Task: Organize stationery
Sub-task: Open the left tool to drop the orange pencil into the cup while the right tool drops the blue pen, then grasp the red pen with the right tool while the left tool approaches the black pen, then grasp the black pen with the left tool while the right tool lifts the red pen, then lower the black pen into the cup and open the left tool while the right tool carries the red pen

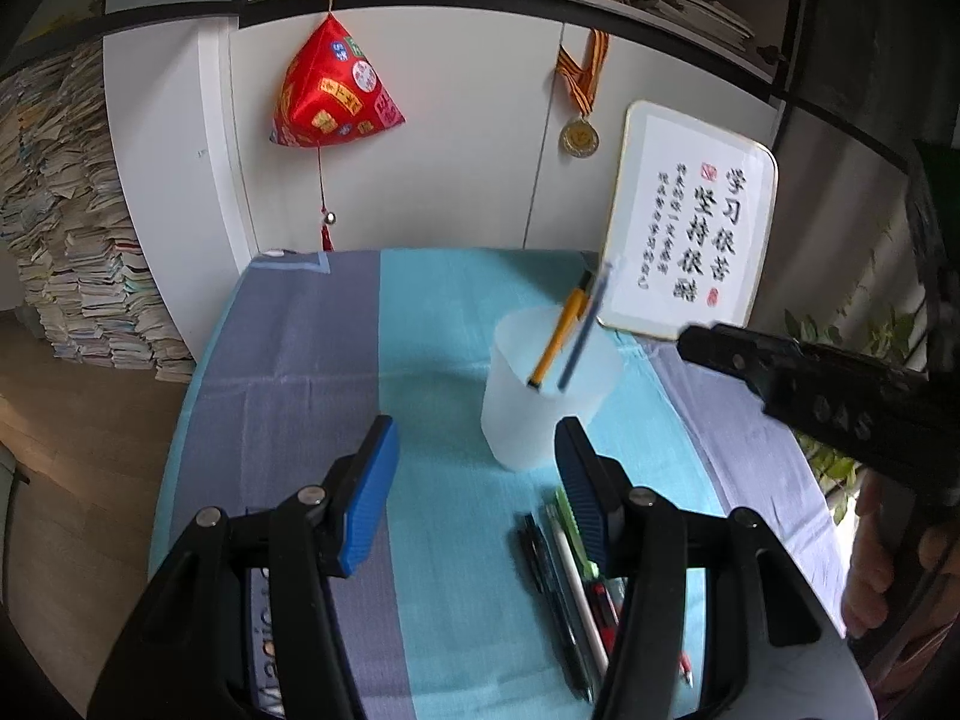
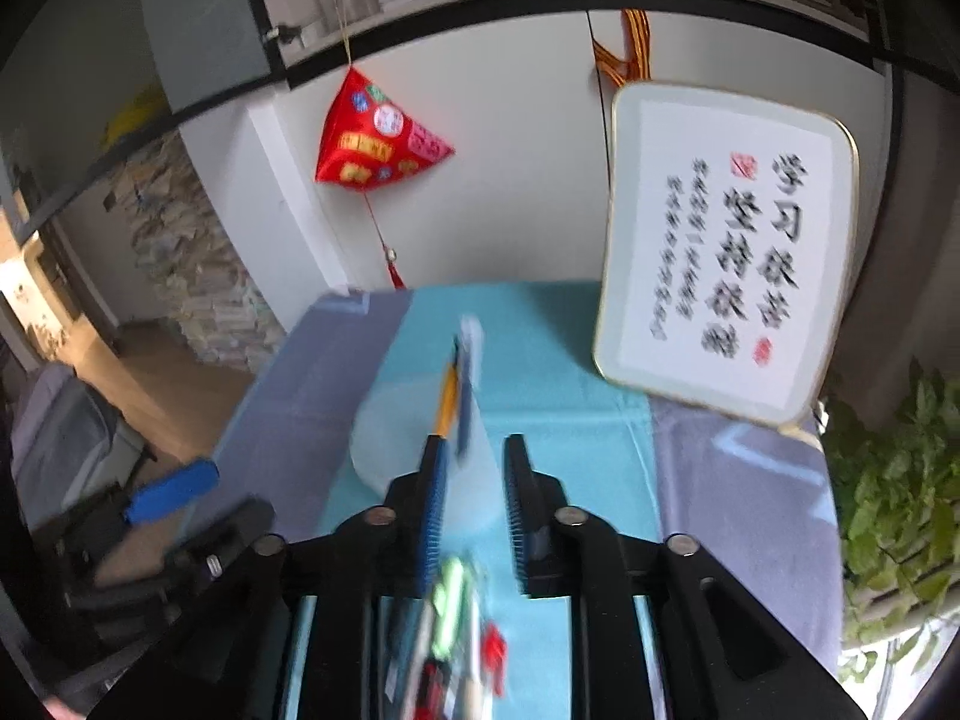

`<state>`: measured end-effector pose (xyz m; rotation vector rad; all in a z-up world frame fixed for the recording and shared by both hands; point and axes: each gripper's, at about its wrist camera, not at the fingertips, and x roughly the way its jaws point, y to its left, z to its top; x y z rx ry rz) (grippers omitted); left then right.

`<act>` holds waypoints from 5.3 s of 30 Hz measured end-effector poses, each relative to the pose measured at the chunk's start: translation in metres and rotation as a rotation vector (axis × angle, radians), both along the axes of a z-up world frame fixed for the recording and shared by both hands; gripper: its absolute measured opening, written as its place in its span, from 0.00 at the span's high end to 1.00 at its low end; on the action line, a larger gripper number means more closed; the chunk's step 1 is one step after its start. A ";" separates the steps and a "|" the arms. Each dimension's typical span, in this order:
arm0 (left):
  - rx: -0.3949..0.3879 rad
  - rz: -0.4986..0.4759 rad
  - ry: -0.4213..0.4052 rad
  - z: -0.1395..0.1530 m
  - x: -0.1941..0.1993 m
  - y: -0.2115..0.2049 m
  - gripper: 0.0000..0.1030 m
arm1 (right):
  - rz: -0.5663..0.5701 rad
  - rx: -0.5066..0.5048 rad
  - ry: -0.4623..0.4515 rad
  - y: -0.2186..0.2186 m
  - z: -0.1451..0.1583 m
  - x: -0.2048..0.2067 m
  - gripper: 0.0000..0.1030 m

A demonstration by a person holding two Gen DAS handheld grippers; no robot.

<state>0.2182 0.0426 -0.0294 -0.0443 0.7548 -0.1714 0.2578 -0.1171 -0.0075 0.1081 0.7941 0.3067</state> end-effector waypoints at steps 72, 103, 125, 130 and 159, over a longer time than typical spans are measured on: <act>0.025 -0.066 0.319 -0.096 -0.022 -0.010 0.77 | 0.035 -0.221 0.256 -0.050 -0.102 -0.066 0.73; 0.113 -0.033 0.185 -0.062 -0.014 -0.027 0.87 | 0.001 -0.172 0.188 -0.042 -0.071 -0.053 0.86; 0.067 -0.043 -0.014 0.019 -0.047 -0.029 0.87 | -0.015 -0.044 -0.054 -0.045 0.018 -0.098 0.88; 0.062 -0.029 -0.052 0.041 -0.035 -0.026 0.87 | -0.006 -0.041 -0.069 -0.042 0.023 -0.099 0.88; 0.074 0.018 -0.076 0.030 0.082 -0.045 0.87 | -0.009 -0.042 -0.082 -0.044 0.028 -0.072 0.89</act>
